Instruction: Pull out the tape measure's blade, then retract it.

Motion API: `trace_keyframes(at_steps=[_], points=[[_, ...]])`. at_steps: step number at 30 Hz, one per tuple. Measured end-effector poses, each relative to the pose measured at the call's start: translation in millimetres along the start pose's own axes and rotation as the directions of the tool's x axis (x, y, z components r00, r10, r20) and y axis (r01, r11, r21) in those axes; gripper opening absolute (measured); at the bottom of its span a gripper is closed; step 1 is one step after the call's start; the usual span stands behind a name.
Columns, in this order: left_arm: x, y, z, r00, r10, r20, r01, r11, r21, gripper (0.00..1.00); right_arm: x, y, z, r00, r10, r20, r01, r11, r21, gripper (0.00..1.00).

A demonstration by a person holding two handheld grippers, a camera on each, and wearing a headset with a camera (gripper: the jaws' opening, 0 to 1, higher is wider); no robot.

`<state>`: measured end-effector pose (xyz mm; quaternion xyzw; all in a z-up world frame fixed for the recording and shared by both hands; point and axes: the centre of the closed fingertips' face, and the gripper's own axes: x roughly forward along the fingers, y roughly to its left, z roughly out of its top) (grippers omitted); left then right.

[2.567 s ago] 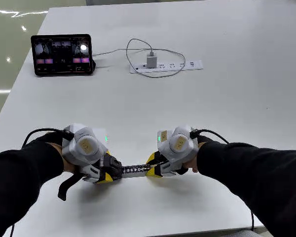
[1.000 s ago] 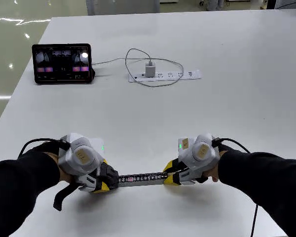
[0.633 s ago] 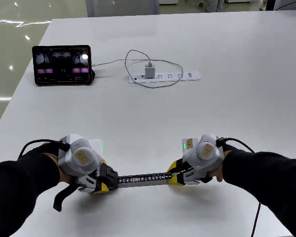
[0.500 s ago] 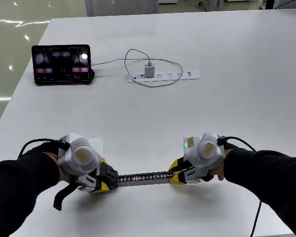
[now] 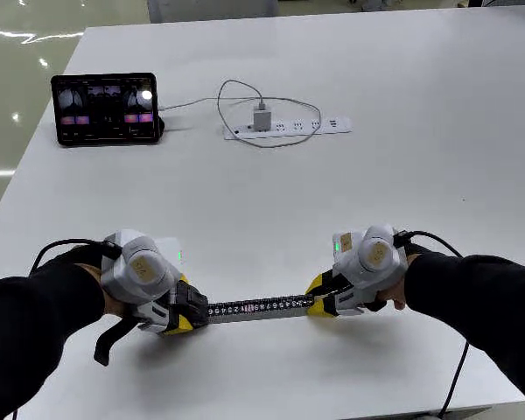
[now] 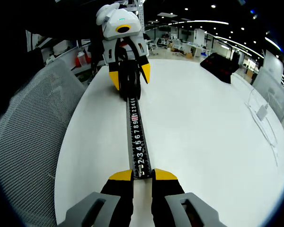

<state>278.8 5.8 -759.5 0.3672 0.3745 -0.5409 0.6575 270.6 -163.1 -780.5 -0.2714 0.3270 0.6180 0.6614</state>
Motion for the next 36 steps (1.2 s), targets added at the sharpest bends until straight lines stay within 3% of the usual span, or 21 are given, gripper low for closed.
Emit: trace_keyframes(at_steps=[36], points=[[0.5,0.4,0.6,1.0,0.004,0.009,-0.004,1.0,0.006,0.35,-17.8,1.0,-20.3,0.9994,-0.034,-0.012,0.034,0.999,0.03,0.1]])
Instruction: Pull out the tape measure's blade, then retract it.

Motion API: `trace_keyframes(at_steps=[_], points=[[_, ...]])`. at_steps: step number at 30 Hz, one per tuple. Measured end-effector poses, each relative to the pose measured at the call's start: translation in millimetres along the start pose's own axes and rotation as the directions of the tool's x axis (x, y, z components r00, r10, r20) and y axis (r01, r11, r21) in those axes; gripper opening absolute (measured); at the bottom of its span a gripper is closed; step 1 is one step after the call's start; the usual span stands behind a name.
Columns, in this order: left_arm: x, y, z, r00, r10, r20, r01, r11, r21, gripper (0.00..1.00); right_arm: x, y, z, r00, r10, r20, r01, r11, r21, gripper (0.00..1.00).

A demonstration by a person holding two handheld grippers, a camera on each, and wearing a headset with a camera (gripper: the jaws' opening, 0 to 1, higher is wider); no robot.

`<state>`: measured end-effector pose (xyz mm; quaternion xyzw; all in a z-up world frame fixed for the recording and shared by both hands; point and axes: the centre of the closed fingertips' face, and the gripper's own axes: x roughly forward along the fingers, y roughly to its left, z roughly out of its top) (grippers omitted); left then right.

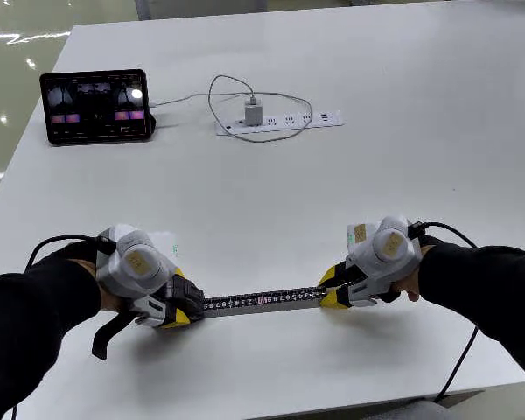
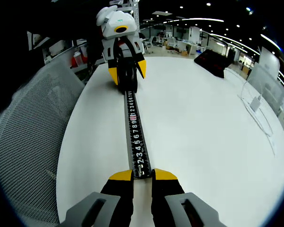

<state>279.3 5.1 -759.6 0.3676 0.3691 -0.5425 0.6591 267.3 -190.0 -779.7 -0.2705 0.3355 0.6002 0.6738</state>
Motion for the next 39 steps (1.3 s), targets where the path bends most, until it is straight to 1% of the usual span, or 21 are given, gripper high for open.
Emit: trace_keyframes(at_steps=[11,25,39], points=[[0.4,0.7,0.7,1.0,0.0,0.006,0.0,1.0,0.003,0.35,-6.9,-1.0,-8.2,0.9998,-0.003,-0.02,0.003,1.0,0.004,0.1],[0.9,0.1,0.7,0.9999,-0.005,0.013,0.005,1.0,-0.002,0.35,-8.6,-2.3,-9.9,0.9997,0.006,-0.025,-0.006,1.0,0.003,0.1],[1.4,0.4,0.7,0.9999,-0.006,0.011,0.006,1.0,-0.003,0.35,-16.4,-6.0,-22.4,0.9995,-0.004,-0.031,0.004,1.0,0.017,0.1]])
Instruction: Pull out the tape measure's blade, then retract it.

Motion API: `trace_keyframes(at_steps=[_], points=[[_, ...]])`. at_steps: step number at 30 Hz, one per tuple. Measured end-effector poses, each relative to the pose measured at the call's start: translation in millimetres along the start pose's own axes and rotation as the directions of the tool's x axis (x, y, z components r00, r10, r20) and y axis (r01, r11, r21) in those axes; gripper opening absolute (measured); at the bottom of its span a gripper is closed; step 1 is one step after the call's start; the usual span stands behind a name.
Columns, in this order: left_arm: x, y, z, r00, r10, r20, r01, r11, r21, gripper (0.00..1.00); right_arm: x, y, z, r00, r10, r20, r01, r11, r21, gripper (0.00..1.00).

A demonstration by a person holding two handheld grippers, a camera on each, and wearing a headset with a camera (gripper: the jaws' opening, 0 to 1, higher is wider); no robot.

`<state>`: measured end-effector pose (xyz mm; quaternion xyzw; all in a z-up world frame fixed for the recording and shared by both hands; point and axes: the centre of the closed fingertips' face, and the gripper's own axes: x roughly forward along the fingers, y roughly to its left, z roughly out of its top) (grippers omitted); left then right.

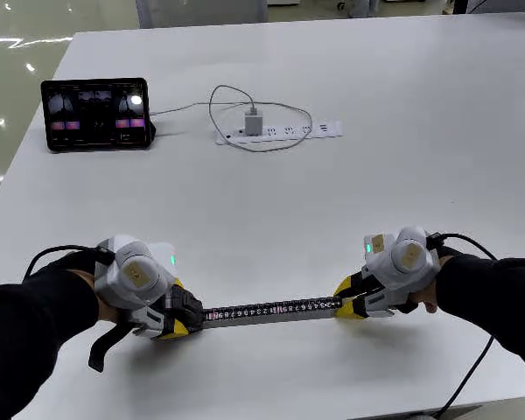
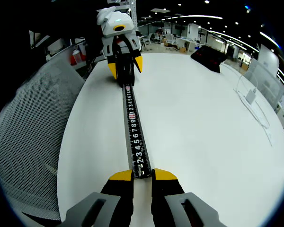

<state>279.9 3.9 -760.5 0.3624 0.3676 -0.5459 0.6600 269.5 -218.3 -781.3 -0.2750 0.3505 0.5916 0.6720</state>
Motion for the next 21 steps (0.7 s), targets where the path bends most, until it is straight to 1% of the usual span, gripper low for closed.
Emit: trace_keyframes(at_steps=[16,21], points=[[0.3,0.1,0.3,1.0,-0.003,0.002,0.003,1.0,-0.001,0.35,-8.0,-2.7,-11.1,0.9999,-0.01,-0.012,0.011,1.0,0.011,0.1],[0.5,0.2,0.1,1.0,-0.003,0.001,0.003,1.0,-0.001,0.35,-8.7,-2.4,-11.2,0.9998,-0.016,-0.012,0.017,1.0,0.013,0.1]])
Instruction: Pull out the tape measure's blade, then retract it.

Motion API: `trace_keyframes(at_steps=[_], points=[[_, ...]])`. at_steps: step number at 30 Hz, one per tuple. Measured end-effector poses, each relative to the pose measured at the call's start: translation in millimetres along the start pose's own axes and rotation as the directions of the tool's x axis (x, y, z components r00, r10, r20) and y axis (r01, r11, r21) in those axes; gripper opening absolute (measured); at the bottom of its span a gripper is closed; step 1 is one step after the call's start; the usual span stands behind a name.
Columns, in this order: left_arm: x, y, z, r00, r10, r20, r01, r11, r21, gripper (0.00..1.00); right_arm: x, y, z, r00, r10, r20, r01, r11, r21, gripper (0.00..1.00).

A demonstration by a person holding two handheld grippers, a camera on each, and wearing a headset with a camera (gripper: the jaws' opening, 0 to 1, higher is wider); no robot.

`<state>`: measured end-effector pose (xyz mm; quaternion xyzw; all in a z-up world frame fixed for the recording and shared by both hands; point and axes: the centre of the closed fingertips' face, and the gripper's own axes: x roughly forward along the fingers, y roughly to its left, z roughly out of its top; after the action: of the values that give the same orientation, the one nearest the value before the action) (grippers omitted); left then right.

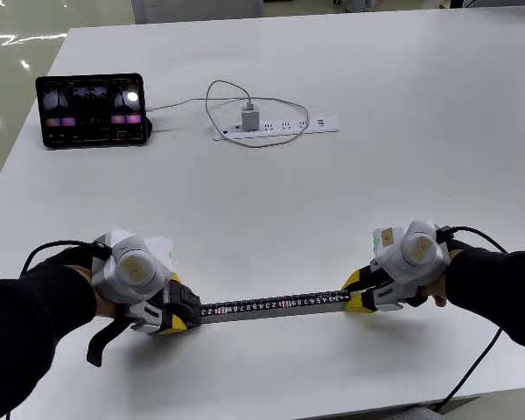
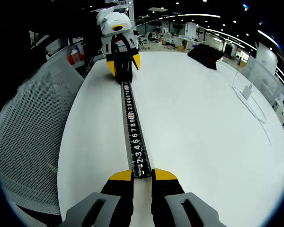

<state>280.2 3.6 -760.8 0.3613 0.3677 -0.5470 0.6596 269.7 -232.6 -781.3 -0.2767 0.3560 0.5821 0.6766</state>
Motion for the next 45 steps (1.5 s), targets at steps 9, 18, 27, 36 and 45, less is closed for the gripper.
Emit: trace_keyframes(at_steps=[9,18,27,36,45], points=[[0.1,0.1,0.0,1.0,0.0,0.001,0.0,1.0,0.0,0.35,0.0,1.2,1.2,1.0,0.006,-0.004,-0.006,1.0,0.012,0.1],[0.0,-0.2,0.9,0.9999,-0.011,0.008,0.011,1.0,0.004,0.36,0.9,2.6,2.7,0.9987,0.015,-0.048,-0.016,1.0,-0.025,0.11],[0.5,-1.2,0.7,0.9998,-0.021,0.001,0.021,1.0,0.003,0.36,0.4,3.6,2.1,0.996,0.016,-0.088,-0.022,0.997,-0.077,0.12],[1.2,-1.5,-0.8,0.9993,-0.032,-0.017,0.033,0.999,0.014,0.37,0.0,3.1,2.1,0.9942,0.016,-0.107,-0.026,0.996,-0.091,0.12],[3.1,-2.3,-3.5,0.9984,-0.039,-0.041,0.04,0.999,0.024,0.38,0.0,2.1,1.7,0.9931,0.025,-0.114,-0.035,0.995,-0.094,0.12]])
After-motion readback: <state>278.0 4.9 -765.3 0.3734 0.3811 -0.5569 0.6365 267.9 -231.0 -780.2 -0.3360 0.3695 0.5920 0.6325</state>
